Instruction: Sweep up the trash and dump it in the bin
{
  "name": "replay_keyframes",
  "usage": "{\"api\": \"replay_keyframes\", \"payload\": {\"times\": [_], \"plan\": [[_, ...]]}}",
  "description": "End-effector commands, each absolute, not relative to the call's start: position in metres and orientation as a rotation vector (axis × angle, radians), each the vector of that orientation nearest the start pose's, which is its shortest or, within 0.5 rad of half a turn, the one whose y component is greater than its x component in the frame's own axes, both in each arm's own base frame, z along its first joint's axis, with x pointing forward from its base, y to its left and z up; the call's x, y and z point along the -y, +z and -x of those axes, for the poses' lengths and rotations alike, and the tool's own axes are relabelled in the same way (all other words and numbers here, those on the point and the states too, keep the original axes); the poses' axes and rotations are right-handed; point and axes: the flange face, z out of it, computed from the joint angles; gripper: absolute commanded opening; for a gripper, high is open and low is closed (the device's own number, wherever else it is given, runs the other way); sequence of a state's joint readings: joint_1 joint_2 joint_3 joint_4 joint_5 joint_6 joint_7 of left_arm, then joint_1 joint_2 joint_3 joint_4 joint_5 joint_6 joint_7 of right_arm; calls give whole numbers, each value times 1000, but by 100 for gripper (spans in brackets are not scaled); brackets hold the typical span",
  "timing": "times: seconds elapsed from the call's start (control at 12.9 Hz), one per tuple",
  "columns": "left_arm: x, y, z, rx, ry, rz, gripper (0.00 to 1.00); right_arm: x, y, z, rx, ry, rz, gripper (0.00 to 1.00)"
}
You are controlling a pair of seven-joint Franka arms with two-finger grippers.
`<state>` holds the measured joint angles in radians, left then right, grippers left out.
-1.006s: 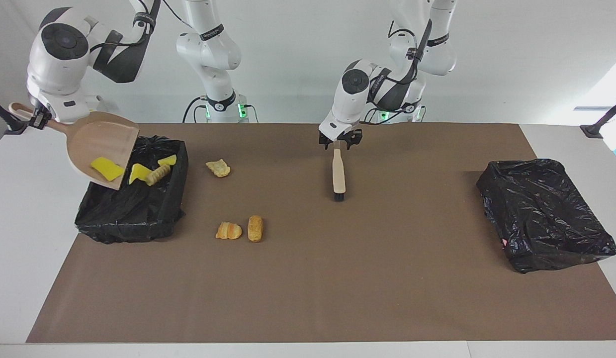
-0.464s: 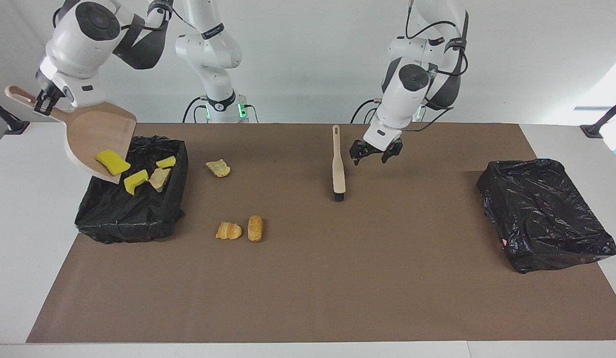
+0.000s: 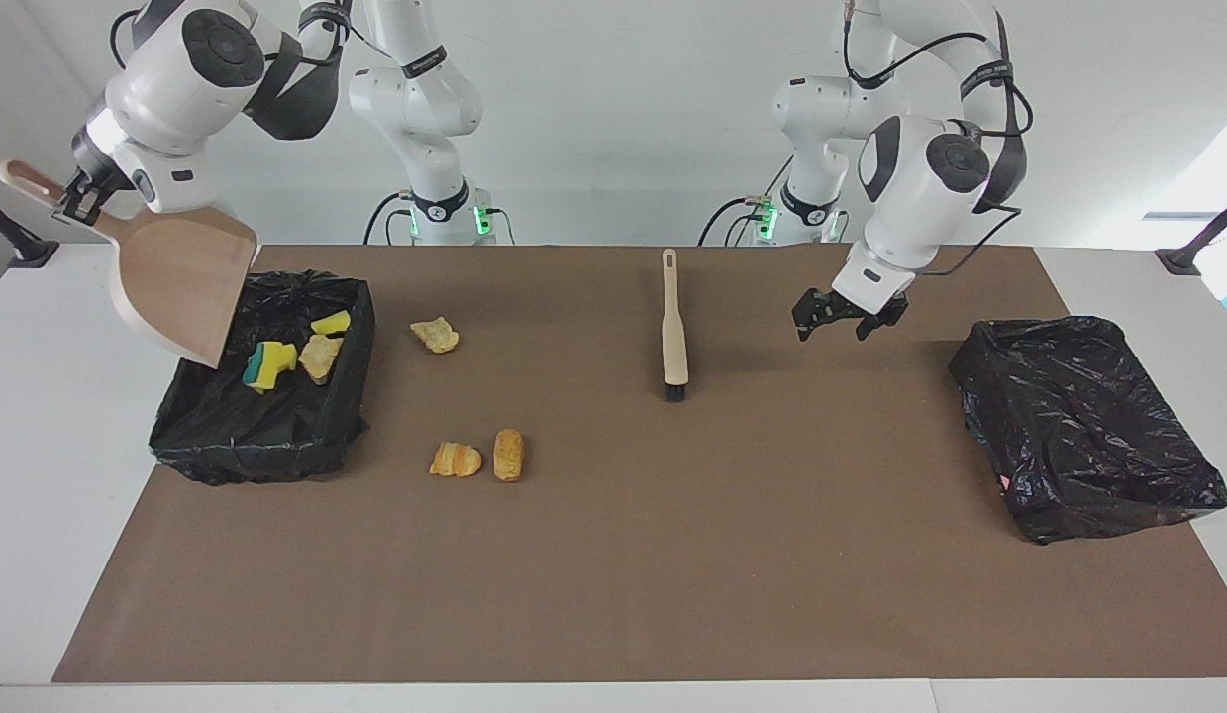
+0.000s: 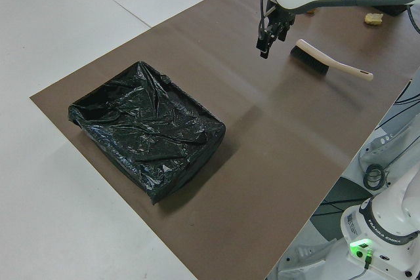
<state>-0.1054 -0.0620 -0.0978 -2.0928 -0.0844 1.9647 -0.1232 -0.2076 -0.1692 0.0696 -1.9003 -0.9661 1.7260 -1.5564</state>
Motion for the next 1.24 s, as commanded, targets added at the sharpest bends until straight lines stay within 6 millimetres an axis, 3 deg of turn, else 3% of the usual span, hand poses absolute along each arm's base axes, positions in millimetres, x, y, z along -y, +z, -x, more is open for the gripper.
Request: {"api": "replay_keyframes", "payload": {"times": [0.0, 0.23, 0.46, 0.62, 0.85, 1.08, 1.16], "plan": [[74, 473, -524, -182, 143, 3169, 100, 133, 620, -493, -1636, -836, -1759, 0], [41, 509, -530, -220, 178, 3173, 100, 113, 617, -489, -1606, -676, -2013, 0], [40, 573, -529, -218, 178, 3171, 100, 57, 604, -487, -1464, -527, -2307, 0], [41, 613, -520, -228, 176, 3169, 100, 37, 599, -484, -1308, -426, -2502, 0], [41, 640, -507, -234, 156, 3133, 100, -14, 577, -497, -1111, -326, -2695, 0], [38, 642, -508, -220, 134, 3134, 100, -72, 556, -535, -910, -168, -2845, 0], [36, 643, -511, -216, 114, 3130, 100, -82, 555, -547, -822, -116, -2905, 0]]}}
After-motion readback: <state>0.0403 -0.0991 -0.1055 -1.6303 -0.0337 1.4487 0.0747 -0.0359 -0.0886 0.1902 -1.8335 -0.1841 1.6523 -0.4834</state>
